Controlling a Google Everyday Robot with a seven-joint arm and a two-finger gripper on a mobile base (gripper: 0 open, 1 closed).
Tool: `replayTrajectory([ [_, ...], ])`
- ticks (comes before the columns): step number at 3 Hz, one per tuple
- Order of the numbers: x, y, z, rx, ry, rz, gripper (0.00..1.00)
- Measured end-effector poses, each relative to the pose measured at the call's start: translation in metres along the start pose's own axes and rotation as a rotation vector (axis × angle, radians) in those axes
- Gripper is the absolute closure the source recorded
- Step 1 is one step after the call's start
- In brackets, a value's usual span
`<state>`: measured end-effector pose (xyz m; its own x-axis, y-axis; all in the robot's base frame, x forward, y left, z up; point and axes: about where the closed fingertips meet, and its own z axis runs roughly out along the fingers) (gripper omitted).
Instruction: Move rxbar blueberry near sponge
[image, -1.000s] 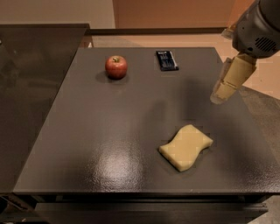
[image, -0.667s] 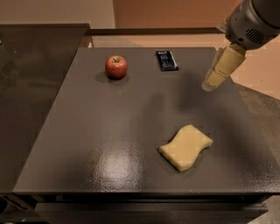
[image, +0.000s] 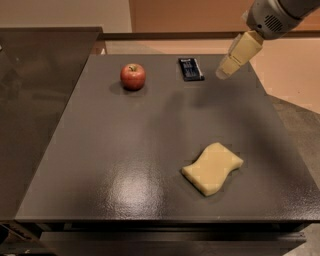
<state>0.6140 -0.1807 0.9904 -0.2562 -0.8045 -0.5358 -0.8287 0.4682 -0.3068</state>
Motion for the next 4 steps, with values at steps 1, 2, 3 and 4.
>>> replayTrajectory([
  [1, -0.014, -0.020, 0.026, 0.001, -0.029, 0.064, 0.00],
  [2, -0.023, -0.029, 0.054, 0.001, -0.041, 0.136, 0.00],
  [3, -0.025, -0.037, 0.084, 0.002, -0.025, 0.242, 0.00],
  [4, -0.023, -0.044, 0.104, 0.019, 0.004, 0.365, 0.00],
])
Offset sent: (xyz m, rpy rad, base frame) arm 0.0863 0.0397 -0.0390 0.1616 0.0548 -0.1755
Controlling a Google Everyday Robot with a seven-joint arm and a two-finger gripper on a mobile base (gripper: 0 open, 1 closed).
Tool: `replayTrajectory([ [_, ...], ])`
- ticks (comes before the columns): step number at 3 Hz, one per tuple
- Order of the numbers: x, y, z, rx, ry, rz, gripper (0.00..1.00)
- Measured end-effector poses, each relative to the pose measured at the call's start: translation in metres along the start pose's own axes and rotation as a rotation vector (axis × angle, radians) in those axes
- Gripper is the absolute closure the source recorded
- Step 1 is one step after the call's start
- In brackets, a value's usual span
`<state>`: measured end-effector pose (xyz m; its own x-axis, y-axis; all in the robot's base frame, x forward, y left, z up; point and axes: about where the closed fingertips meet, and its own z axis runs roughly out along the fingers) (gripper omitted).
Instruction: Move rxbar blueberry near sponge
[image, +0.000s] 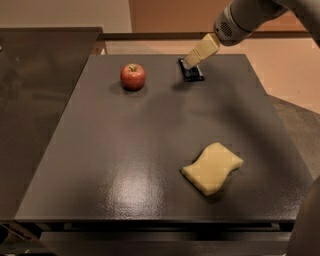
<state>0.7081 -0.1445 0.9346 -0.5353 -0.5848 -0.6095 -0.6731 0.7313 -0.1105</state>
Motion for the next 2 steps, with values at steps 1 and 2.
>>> replayTrajectory([
  [1, 0.000, -0.004, 0.012, 0.032, 0.036, 0.123, 0.00],
  [2, 0.000, -0.005, 0.023, 0.079, 0.087, 0.217, 0.00],
])
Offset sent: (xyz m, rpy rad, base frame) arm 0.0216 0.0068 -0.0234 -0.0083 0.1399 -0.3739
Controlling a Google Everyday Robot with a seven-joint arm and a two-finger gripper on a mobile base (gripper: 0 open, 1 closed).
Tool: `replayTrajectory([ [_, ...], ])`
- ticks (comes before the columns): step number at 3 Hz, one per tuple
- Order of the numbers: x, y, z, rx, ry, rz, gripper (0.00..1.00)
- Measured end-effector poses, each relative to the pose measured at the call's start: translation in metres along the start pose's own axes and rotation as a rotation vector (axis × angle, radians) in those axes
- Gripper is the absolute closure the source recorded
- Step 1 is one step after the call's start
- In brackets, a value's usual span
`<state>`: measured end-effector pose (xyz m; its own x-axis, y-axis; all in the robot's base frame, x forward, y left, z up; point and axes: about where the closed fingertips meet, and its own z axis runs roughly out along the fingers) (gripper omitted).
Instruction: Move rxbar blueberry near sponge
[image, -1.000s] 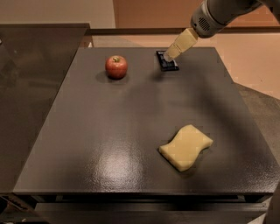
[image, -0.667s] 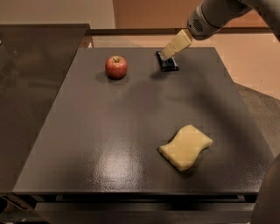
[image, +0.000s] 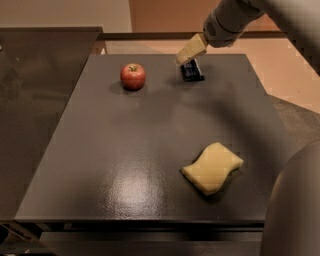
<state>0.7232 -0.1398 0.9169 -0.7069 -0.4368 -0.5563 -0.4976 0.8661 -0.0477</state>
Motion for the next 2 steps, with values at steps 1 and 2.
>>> replayTrajectory([
  [1, 0.001, -0.001, 0.019, 0.050, 0.061, 0.072, 0.00],
  [2, 0.005, -0.002, 0.041, 0.081, 0.115, 0.123, 0.00],
])
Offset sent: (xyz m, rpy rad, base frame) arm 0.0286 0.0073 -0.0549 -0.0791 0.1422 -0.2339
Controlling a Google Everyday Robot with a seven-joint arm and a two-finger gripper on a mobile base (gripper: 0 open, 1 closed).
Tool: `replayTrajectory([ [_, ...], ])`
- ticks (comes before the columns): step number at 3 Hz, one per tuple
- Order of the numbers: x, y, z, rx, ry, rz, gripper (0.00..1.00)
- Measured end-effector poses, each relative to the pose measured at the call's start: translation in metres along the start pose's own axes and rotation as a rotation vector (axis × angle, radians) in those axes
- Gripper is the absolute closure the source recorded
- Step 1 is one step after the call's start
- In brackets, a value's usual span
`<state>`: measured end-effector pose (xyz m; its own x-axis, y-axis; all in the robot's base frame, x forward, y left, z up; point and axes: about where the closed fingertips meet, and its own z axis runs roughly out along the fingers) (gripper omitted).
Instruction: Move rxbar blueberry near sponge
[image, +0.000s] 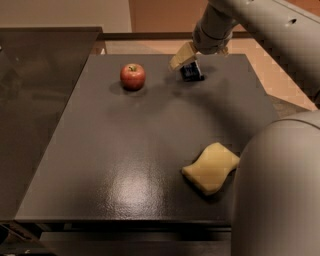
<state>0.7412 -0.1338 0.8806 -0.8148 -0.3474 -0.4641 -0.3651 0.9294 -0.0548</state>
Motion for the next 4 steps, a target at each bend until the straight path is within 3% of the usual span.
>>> replayTrajectory([
  [3, -0.005, -0.014, 0.035, 0.028, 0.043, 0.052, 0.00],
  [4, -0.008, -0.015, 0.042, 0.036, 0.065, 0.043, 0.17],
])
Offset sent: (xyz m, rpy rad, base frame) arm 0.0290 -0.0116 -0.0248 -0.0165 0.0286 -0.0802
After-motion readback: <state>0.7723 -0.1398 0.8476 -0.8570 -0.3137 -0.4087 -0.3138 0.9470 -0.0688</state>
